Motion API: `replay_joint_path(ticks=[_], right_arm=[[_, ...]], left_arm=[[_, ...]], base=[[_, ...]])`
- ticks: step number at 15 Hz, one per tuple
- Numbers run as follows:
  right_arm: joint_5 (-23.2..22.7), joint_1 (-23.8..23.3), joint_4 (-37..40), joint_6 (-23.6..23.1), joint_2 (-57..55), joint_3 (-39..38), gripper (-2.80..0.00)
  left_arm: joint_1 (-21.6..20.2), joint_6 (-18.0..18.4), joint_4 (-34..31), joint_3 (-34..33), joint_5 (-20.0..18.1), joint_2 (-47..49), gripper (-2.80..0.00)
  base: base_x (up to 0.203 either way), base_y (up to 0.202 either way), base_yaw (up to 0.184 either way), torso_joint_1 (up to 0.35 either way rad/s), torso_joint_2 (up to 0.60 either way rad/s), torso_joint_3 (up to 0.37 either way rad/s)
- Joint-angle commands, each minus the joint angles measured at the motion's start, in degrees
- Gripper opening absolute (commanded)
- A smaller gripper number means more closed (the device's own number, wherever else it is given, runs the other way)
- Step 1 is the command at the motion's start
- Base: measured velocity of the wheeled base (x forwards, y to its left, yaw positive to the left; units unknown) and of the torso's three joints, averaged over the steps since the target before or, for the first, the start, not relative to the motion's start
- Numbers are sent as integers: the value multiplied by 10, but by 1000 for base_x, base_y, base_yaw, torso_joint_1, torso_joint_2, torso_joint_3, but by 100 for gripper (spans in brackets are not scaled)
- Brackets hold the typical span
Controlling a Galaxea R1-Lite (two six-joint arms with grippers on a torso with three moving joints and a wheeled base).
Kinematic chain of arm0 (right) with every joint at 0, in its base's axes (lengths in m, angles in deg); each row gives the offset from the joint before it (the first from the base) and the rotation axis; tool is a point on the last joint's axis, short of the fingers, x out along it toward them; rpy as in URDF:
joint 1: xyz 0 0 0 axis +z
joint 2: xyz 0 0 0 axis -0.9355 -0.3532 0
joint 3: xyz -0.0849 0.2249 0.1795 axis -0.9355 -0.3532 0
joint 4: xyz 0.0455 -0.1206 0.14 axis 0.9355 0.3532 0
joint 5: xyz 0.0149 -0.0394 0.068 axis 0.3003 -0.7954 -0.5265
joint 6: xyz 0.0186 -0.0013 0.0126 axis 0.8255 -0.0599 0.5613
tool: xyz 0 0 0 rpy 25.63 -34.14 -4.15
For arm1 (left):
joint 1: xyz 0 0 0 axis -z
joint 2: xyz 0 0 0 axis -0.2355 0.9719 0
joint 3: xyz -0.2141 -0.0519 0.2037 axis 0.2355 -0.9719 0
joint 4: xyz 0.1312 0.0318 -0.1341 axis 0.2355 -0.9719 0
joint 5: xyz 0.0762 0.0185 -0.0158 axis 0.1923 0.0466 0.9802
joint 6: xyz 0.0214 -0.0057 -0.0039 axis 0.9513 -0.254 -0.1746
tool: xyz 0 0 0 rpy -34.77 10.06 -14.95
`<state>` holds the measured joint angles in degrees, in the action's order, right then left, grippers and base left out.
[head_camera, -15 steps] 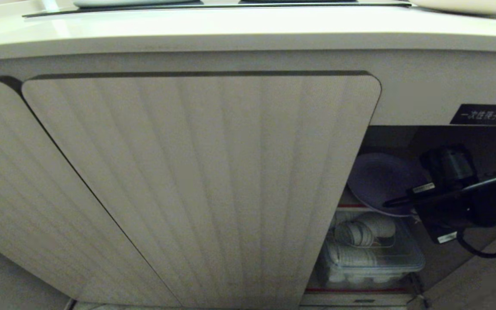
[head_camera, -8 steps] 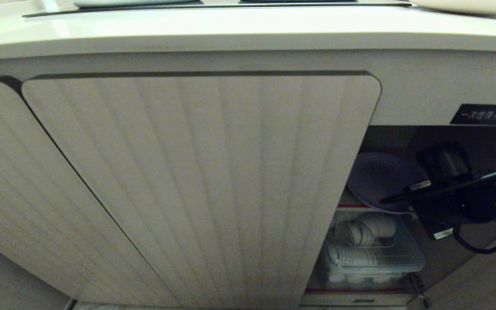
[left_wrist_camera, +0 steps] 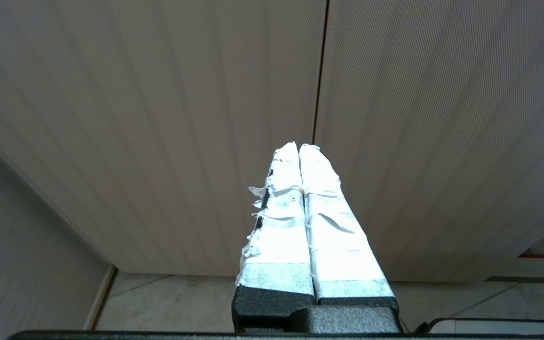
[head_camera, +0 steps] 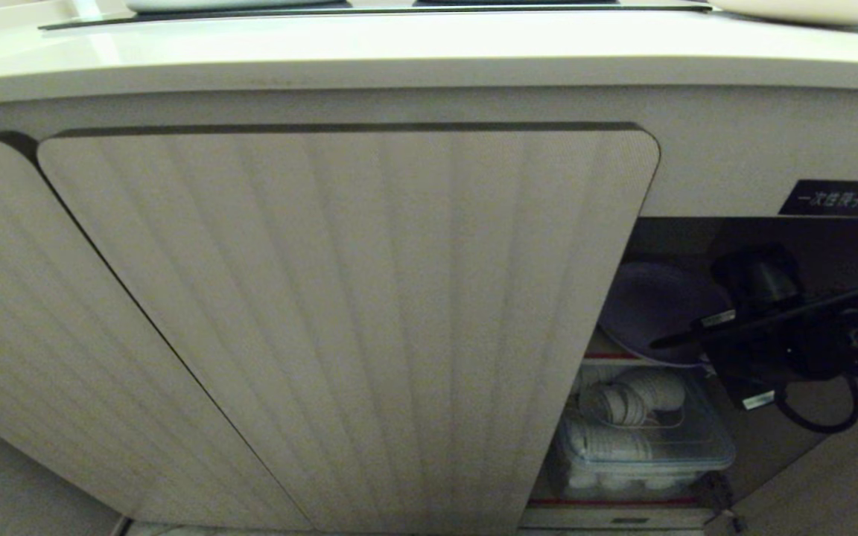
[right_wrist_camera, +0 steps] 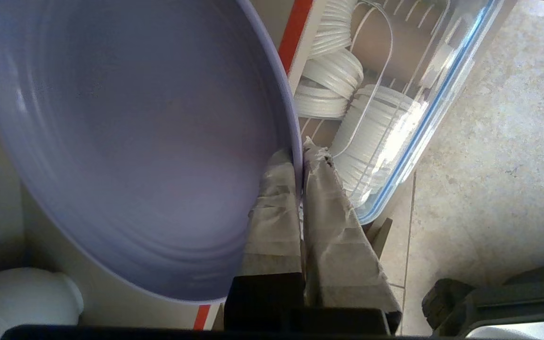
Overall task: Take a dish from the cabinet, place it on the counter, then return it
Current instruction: Put it back into the cabinet
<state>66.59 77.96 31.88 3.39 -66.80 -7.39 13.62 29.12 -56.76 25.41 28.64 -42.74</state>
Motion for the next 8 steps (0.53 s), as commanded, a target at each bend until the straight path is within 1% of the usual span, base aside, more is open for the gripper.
replay_joint_path(ticks=[1,8], right_arm=[[1,0,-1,5,-7,1,-280],[5,1,-8,4,-14,5,-280]], left_arm=[[0,0,0,0,0,0,-280],[0,0,0,0,0,0,-280]], base=[[0,0,0,0,0,0],[0,0,0,0,0,0]])
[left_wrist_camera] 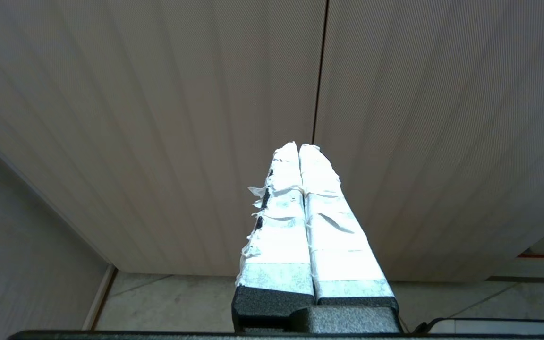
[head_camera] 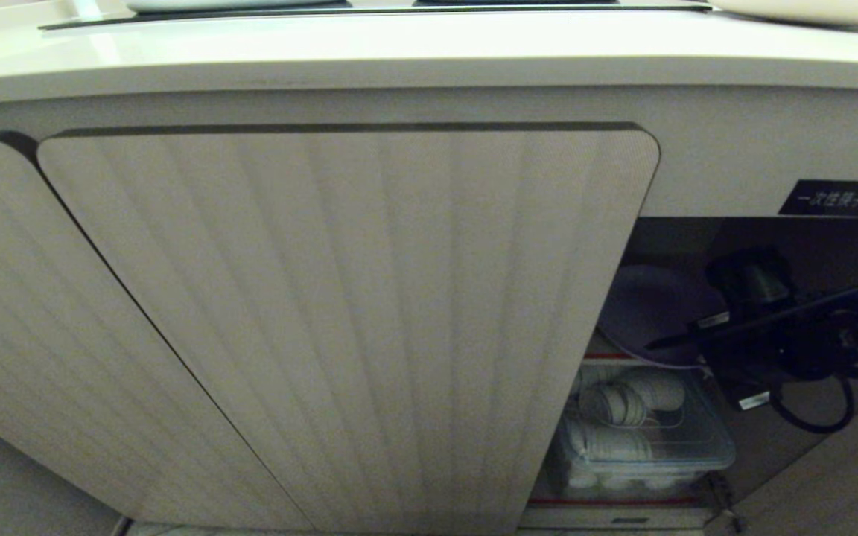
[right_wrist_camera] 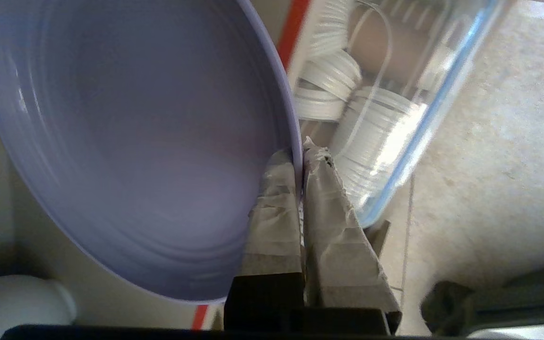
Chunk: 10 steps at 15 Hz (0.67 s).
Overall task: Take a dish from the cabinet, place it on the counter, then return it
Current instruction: Put it back into the cabinet
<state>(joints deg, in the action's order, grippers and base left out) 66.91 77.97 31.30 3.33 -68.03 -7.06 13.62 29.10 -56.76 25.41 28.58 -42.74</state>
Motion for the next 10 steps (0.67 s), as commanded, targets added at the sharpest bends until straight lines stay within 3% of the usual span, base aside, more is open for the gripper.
replay_joint_path(ticks=[1,10], right_arm=[[1,0,-7,3,-2,2,-280],[3,0,-21,3,-9,3,-280]], left_arm=[[0,0,0,0,0,0,-280],[0,0,0,0,1,0,-280]], base=[[0,0,0,0,0,0],[0,0,0,0,0,0]])
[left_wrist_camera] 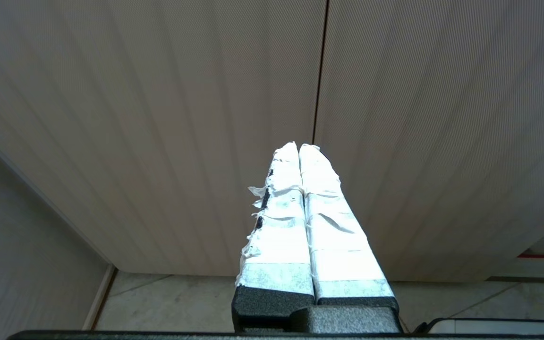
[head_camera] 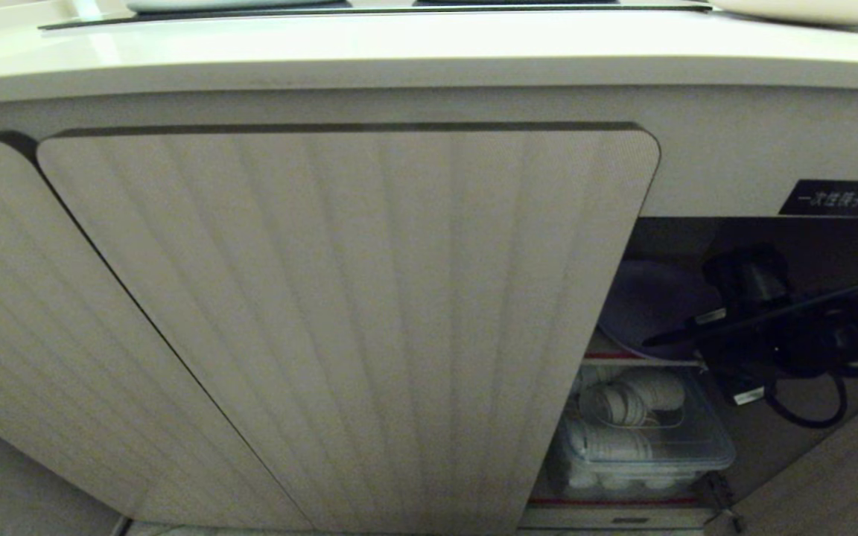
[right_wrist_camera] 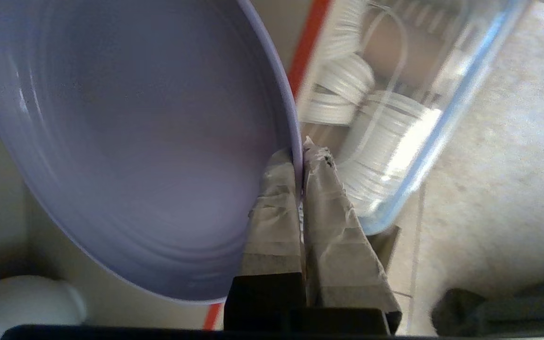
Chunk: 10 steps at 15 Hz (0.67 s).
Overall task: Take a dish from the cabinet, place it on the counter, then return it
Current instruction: Put it back into the cabinet
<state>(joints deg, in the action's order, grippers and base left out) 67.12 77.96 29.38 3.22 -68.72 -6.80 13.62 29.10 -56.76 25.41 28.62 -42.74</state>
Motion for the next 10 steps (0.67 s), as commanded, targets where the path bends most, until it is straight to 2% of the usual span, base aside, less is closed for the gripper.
replay_joint_path(ticks=[1,10], right_arm=[[1,0,-4,5,-2,0,-280],[11,1,-17,5,-3,-2,-280]], left_arm=[[0,0,0,0,1,0,-280],[0,0,0,0,0,0,-280]], base=[[0,0,0,0,0,0],[0,0,0,0,0,0]])
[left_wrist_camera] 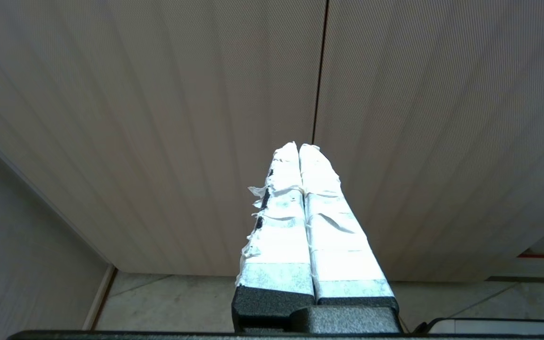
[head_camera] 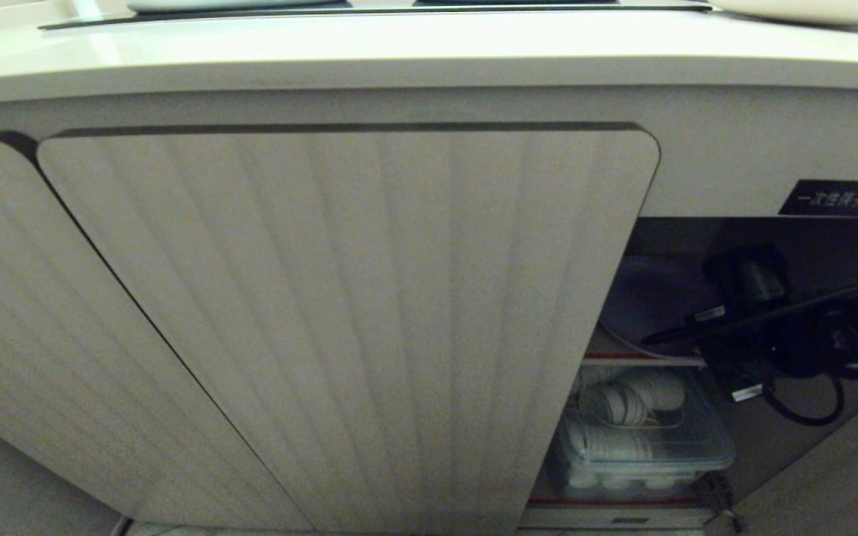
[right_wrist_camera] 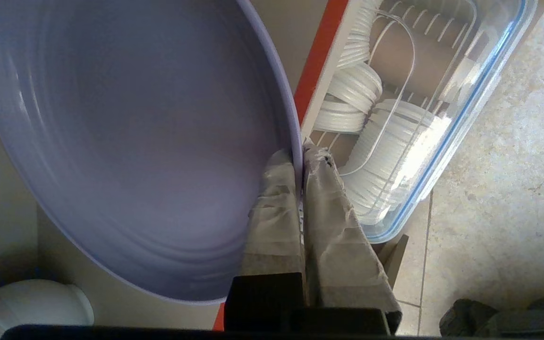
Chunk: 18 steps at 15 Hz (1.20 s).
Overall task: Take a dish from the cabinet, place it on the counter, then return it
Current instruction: Put it back into the cabinet
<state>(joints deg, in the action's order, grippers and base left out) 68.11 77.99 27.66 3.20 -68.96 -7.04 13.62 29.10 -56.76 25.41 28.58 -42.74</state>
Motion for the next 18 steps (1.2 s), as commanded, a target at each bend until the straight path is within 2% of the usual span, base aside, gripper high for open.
replay_joint_path(ticks=[1,18], right_arm=[[1,0,-1,4,-2,1,-280],[17,0,-13,4,-34,28,-280]], left_arm=[[0,0,0,0,0,0,-280],[0,0,0,0,0,0,-280]], base=[[0,0,0,0,0,0],[0,0,0,0,0,0]])
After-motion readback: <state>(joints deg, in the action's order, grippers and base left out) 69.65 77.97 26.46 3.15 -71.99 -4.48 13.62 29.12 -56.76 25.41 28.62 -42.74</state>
